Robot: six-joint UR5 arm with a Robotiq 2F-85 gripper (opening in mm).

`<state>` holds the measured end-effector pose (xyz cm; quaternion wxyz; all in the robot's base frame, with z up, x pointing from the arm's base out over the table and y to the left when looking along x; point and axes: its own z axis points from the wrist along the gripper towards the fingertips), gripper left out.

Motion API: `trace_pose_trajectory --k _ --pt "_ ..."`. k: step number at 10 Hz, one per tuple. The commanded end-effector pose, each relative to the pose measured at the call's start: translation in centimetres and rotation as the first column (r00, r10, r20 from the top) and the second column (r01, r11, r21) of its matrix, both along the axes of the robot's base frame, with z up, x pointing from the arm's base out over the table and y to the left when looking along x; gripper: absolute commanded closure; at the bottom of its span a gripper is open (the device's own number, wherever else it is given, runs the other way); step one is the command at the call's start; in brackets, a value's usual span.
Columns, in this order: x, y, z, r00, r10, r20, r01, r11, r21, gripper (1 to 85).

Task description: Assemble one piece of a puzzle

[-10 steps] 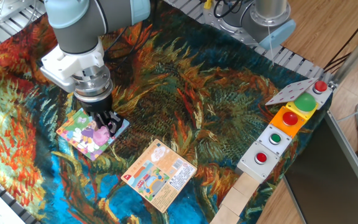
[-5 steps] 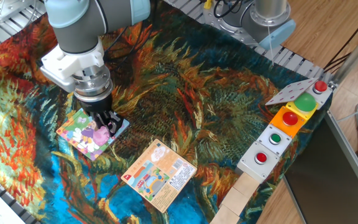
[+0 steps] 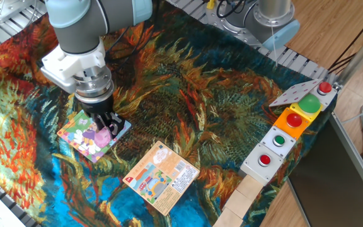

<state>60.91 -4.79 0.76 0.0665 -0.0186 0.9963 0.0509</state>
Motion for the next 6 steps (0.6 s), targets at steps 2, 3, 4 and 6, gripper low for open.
trace_pose_trajectory --k 2,3,4,6 --pt "0.1 -0.2 0.3 1.0 0.008 0.005 -0.008 1.0 0.002 38.3" --pt "0.0 -0.3 0.4 1.0 0.014 0.003 -0.014 1.0 -0.002 38.3" --pt "0.0 -0.3 0.5 1.0 0.02 0.004 -0.02 1.0 -0.003 38.3" --pt "0.1 -0.4 1.4 0.999 0.044 -0.01 -0.044 0.999 -0.014 38.3"
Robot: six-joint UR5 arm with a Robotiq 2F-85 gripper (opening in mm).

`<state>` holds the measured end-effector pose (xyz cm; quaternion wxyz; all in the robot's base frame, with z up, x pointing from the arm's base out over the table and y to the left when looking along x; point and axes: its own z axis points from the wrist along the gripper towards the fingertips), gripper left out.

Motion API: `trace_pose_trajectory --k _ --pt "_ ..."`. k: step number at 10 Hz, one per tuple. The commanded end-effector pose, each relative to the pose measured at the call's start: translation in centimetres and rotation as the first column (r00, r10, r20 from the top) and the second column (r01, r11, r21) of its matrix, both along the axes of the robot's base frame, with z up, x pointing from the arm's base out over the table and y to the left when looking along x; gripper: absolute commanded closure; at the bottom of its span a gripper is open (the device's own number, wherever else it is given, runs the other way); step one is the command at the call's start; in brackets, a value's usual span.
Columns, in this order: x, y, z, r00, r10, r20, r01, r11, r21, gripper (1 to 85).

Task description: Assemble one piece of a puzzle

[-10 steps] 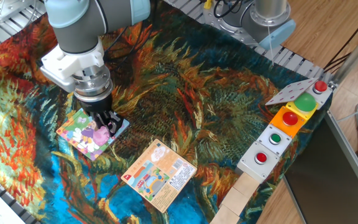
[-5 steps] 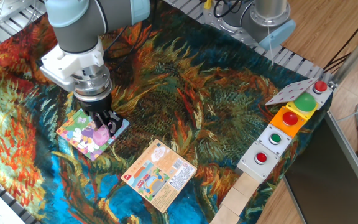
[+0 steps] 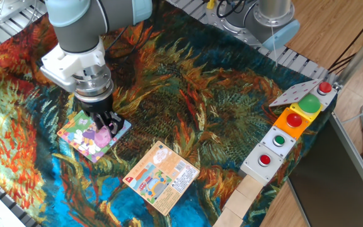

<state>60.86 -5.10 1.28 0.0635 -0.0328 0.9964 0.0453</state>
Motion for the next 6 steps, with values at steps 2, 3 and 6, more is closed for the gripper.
trace_pose_trajectory --k 2,3,6 --pt "0.8 -0.1 1.4 0.998 0.066 0.017 -0.066 0.998 -0.004 43.7" --pt "1.1 0.0 1.8 0.996 0.088 0.03 -0.088 0.996 -0.007 48.3" --pt "2.1 1.6 3.4 0.982 0.175 0.077 -0.175 0.985 -0.005 84.3"
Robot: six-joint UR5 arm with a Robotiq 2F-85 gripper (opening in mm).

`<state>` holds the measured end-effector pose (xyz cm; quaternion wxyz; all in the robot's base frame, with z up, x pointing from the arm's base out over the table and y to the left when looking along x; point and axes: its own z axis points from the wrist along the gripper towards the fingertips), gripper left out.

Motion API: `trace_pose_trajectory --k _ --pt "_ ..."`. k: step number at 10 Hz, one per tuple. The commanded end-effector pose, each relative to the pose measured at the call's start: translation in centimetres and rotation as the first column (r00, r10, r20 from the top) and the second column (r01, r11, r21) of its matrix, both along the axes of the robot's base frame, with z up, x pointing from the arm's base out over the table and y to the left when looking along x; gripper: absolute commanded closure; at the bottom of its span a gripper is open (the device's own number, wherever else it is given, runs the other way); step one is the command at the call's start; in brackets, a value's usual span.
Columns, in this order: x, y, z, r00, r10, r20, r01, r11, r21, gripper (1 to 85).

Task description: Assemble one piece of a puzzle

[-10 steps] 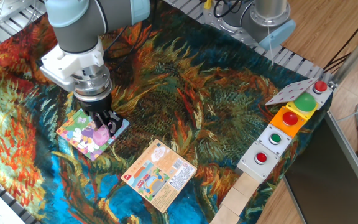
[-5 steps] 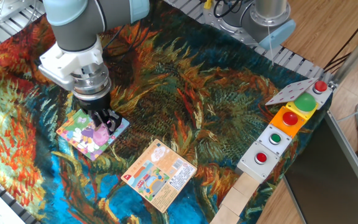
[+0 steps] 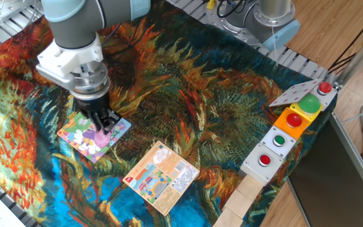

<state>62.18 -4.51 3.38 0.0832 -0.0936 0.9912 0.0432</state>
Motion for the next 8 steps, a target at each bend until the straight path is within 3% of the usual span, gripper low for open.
trace_pose_trajectory --k 1,3,7,8 --pt "1.1 0.7 1.3 0.995 0.093 0.048 -0.093 0.996 -0.007 84.3" --pt "1.5 -0.9 1.2 0.981 0.185 0.058 -0.179 0.98 -0.09 84.3" --pt "1.0 -0.9 1.1 0.952 0.305 0.039 -0.299 0.948 -0.113 84.3" --pt "0.4 -1.0 0.8 0.929 0.369 0.02 -0.365 0.923 -0.12 84.3"
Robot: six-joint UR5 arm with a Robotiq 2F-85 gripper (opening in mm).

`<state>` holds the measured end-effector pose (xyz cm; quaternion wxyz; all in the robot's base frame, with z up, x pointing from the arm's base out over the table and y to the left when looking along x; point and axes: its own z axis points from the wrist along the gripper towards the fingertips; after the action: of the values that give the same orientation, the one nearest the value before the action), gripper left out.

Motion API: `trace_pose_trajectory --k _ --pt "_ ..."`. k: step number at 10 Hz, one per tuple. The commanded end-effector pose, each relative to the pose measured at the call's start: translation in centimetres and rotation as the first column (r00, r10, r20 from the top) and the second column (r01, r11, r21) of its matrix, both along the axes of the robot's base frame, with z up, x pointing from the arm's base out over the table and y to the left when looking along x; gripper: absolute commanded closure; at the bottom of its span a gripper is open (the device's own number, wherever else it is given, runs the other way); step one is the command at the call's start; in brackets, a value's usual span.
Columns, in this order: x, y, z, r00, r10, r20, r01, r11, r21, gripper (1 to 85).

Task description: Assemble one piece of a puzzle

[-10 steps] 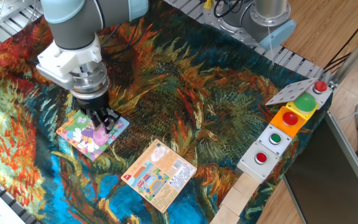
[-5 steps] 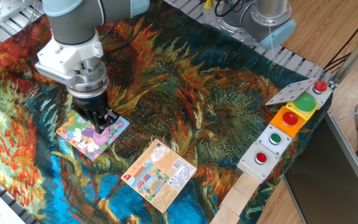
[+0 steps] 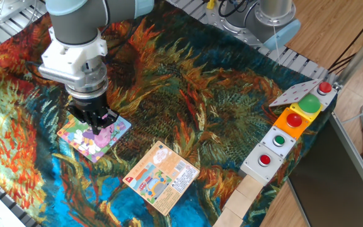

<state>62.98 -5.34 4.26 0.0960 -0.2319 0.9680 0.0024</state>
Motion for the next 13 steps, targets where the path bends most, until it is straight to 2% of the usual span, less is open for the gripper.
trace_pose_trajectory --k 1,2,3,4,6,7,8,9,11,13 --pt "-0.7 -1.0 -0.7 0.984 0.177 -0.007 -0.177 0.983 -0.055 84.3" --pt "-1.2 -1.8 -1.7 0.968 0.25 -0.001 -0.249 0.965 -0.084 84.3" --pt "-1.6 -2.1 -2.5 0.953 0.303 0.012 -0.301 0.949 -0.095 84.3" --pt "-2.3 -1.9 -2.6 0.947 0.321 0.005 -0.319 0.944 -0.085 84.3" --pt "-3.1 -2.3 -2.6 0.93 0.367 -0.034 -0.369 0.923 -0.106 84.3" --pt "-3.4 -3.1 -2.6 0.921 0.386 -0.057 -0.391 0.911 -0.134 84.3" --pt "-3.4 -4.2 -2.5 0.903 0.422 -0.077 -0.429 0.886 -0.177 84.3" --pt "-3.4 -4.5 -2.5 0.895 0.437 -0.084 -0.445 0.875 -0.188 84.3" --pt "-3.6 -3.8 -2.6 0.903 0.421 -0.08 -0.429 0.889 -0.158 84.3" --pt "-4.8 -3.6 -2.7 0.913 0.391 -0.115 -0.404 0.905 -0.132 84.3"
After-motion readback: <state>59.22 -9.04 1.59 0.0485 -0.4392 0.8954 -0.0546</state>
